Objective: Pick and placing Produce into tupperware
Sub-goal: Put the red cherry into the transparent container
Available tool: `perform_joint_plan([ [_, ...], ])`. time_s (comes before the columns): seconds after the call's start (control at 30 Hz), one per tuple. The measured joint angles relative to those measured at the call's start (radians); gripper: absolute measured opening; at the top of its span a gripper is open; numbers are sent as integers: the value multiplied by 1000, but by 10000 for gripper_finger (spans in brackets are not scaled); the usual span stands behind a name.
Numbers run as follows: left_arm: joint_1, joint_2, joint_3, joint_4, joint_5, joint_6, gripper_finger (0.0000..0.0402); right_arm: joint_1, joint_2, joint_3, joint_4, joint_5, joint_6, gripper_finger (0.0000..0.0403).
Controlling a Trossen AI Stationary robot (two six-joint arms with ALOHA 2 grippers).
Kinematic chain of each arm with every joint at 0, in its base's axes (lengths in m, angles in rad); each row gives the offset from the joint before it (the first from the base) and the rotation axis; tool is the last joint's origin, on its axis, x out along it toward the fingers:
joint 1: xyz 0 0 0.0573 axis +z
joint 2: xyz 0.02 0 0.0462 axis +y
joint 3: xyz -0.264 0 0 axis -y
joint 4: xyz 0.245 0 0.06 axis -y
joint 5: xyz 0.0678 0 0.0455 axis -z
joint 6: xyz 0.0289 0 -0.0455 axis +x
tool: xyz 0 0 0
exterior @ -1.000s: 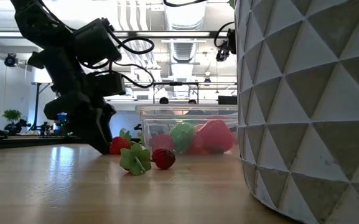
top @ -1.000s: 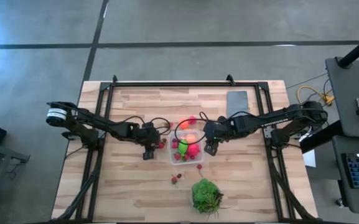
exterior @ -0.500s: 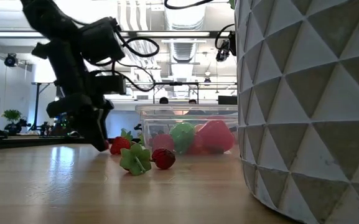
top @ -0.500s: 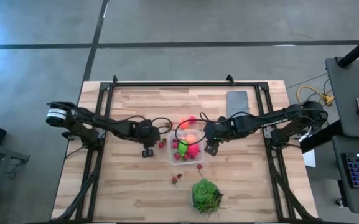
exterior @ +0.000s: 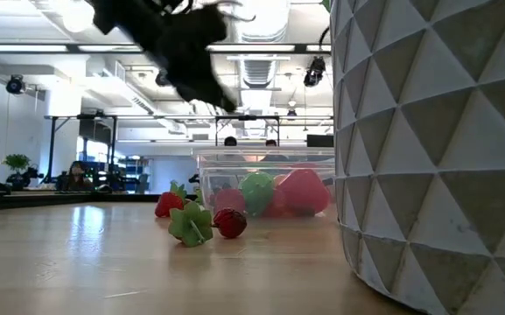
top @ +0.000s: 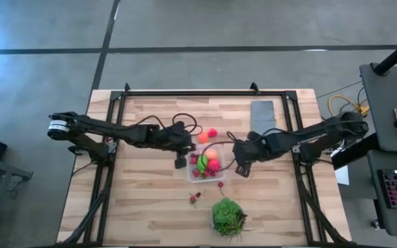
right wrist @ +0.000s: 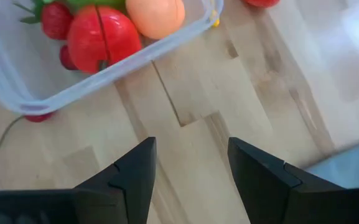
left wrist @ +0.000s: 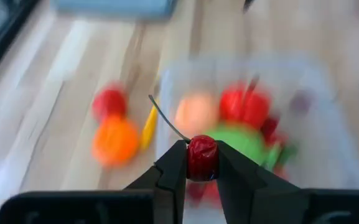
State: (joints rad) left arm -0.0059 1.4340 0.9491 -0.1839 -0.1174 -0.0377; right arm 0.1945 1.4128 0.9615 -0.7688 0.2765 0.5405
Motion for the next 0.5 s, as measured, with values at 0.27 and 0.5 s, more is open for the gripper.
perform_joint_plan([
  [0.27,0,123,23,35,39,-253,67,125,-207,-118,-76,137,212,192],
  [0.5,0,162,23,66,57,-464,171,148,-371,-196,-90,163,297,192],
])
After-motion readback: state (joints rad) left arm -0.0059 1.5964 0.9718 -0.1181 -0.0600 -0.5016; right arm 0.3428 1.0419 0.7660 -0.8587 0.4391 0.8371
